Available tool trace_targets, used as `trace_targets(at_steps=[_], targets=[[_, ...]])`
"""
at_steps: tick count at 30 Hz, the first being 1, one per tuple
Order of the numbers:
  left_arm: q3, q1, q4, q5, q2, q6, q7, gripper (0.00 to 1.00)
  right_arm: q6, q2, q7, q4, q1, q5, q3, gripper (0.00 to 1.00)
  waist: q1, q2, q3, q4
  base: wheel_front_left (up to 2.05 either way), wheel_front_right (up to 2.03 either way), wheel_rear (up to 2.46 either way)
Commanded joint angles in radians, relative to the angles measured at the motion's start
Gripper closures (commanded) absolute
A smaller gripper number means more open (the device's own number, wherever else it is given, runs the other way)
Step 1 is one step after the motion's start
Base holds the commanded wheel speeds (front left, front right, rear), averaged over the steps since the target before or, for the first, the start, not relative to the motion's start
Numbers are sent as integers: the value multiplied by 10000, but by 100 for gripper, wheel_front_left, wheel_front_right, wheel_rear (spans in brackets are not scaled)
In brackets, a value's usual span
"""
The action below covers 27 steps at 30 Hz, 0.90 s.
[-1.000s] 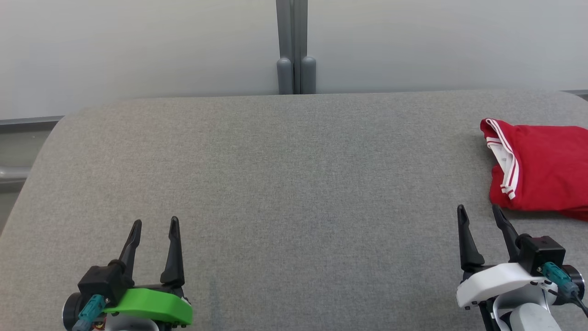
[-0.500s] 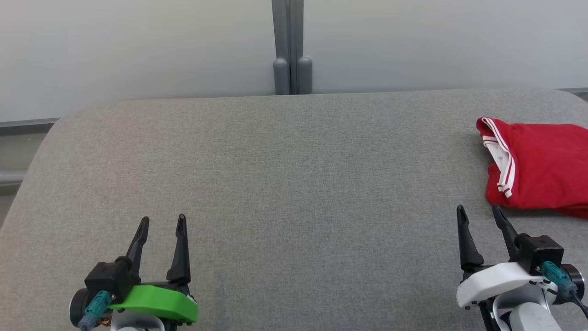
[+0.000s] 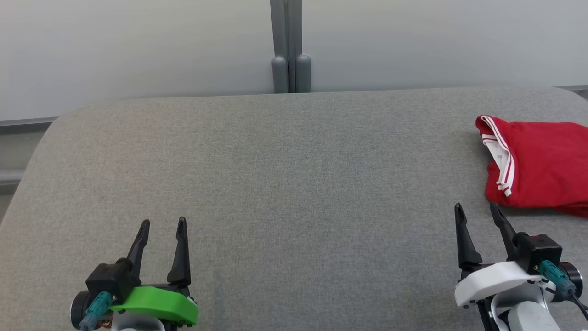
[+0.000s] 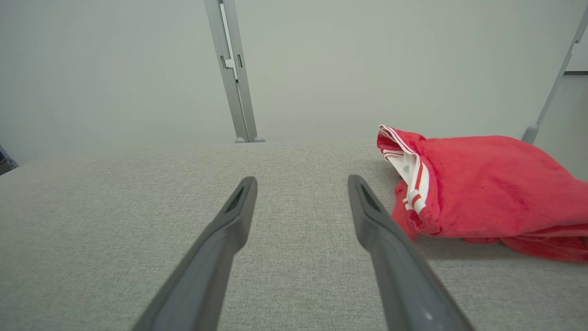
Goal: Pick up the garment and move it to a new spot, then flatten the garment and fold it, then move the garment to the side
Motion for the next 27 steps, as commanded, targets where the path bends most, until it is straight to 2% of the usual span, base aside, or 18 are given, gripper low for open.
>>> trace_targets(at_steps=[1, 5, 6, 11, 27], targets=[[15, -99, 16, -99, 6, -30, 4, 0, -20, -17, -37, -46, -43, -48, 20, 0, 0, 0, 4, 4, 0, 0, 0], [59, -108, 51, -30, 6, -30, 4, 0, -20, -8, -37, -70, -69, -70, 50, 0, 0, 0, 14, 9, 0, 0, 0], [27, 2, 54, -1, -2, 2, 0, 100, 0, 4, 0, -33, 0, -9, 51, 100, 0, 0, 15, 9, 0, 0, 0], [-38, 313, 474, 4, -25, 2, 2, 100, 2, 119, 52, 422, 259, -2, 59, 100, 0, 0, 16, 8, 0, 0, 0], [277, 147, 303, -2796, 13, -2, 744, 100, -1, 154, 832, 289, 102, 3029, -133, 100, 0, 0, 15, -21, 0, 0, 0]])
